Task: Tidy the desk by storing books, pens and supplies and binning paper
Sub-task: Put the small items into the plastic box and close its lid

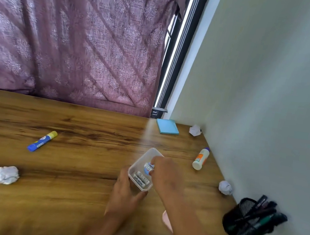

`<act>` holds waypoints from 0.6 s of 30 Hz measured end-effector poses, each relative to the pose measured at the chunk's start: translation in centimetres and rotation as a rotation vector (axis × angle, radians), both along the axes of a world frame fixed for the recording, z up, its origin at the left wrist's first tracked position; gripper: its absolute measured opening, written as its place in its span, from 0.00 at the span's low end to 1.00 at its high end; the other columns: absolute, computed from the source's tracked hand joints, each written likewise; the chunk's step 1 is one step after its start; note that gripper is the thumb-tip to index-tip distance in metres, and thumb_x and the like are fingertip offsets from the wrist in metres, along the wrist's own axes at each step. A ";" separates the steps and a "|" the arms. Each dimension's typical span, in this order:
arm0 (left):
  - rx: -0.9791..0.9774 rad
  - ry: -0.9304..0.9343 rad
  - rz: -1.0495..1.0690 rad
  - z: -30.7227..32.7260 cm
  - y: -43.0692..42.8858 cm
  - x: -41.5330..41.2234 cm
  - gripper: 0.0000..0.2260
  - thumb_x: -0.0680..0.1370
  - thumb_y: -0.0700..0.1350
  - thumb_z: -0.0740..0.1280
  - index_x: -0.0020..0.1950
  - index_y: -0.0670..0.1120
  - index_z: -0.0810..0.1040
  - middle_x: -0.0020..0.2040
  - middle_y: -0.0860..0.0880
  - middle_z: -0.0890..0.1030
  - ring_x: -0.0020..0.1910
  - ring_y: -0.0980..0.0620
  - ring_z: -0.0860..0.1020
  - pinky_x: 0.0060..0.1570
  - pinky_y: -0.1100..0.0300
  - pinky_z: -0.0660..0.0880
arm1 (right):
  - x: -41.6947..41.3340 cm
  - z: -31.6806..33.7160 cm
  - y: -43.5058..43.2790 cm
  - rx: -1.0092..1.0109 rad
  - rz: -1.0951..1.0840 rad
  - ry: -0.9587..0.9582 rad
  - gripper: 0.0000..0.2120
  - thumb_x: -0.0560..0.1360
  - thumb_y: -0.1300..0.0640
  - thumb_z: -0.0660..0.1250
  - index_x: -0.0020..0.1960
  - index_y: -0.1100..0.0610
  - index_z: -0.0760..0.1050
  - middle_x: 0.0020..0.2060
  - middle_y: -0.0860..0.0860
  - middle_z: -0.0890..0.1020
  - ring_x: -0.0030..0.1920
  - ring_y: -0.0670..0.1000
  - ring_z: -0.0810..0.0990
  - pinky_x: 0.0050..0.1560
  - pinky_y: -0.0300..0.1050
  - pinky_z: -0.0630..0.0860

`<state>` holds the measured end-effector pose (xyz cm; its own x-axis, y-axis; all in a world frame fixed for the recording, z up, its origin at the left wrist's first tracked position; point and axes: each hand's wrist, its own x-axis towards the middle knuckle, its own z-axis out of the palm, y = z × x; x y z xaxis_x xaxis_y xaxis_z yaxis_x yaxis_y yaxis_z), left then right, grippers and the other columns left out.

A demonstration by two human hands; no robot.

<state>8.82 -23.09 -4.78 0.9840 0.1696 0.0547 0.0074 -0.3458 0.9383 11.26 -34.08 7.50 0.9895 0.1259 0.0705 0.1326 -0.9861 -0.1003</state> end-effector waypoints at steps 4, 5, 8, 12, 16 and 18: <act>-0.028 -0.038 -0.012 0.3 1.7 -3.1 0.26 0.66 0.51 0.77 0.57 0.53 0.67 0.51 0.56 0.76 0.51 0.56 0.77 0.49 0.54 0.76 | -2.7 -0.1 3.4 -0.097 0.071 0.038 0.11 0.76 0.59 0.62 0.58 0.56 0.76 0.52 0.55 0.81 0.52 0.56 0.80 0.42 0.43 0.69; -0.036 -0.042 -0.016 0.3 2.2 -3.9 0.26 0.66 0.50 0.77 0.57 0.52 0.67 0.51 0.56 0.76 0.51 0.57 0.76 0.48 0.56 0.75 | -3.3 -0.2 4.1 -0.114 0.085 0.052 0.11 0.76 0.59 0.62 0.58 0.57 0.77 0.52 0.55 0.81 0.52 0.56 0.80 0.41 0.41 0.68; -0.048 -0.039 -0.021 0.2 3.7 -6.1 0.24 0.67 0.48 0.76 0.55 0.54 0.66 0.50 0.57 0.76 0.50 0.58 0.76 0.47 0.59 0.75 | -5.1 -0.6 5.8 -0.139 0.085 0.119 0.12 0.76 0.60 0.62 0.58 0.60 0.77 0.53 0.55 0.81 0.53 0.56 0.80 0.37 0.39 0.66; -0.013 -0.025 -0.037 0.4 5.4 -8.3 0.23 0.67 0.48 0.75 0.53 0.59 0.65 0.50 0.57 0.75 0.50 0.61 0.74 0.49 0.61 0.74 | -7.2 -1.5 7.5 -0.168 0.103 0.144 0.11 0.76 0.60 0.62 0.56 0.60 0.77 0.52 0.55 0.81 0.50 0.54 0.79 0.42 0.42 0.67; 0.006 0.003 -0.075 0.0 6.8 -9.5 0.25 0.66 0.52 0.74 0.56 0.62 0.64 0.52 0.56 0.78 0.52 0.56 0.77 0.51 0.54 0.77 | -8.3 -2.2 8.4 -0.152 0.088 0.152 0.08 0.76 0.60 0.61 0.52 0.58 0.77 0.50 0.56 0.82 0.50 0.57 0.81 0.45 0.47 0.73; 0.022 0.013 -0.095 0.1 7.3 -10.0 0.27 0.65 0.55 0.74 0.59 0.61 0.63 0.54 0.56 0.78 0.53 0.55 0.77 0.52 0.52 0.78 | -8.5 -2.1 8.6 -0.129 0.060 0.189 0.09 0.77 0.60 0.61 0.53 0.59 0.77 0.51 0.57 0.81 0.52 0.58 0.80 0.47 0.48 0.74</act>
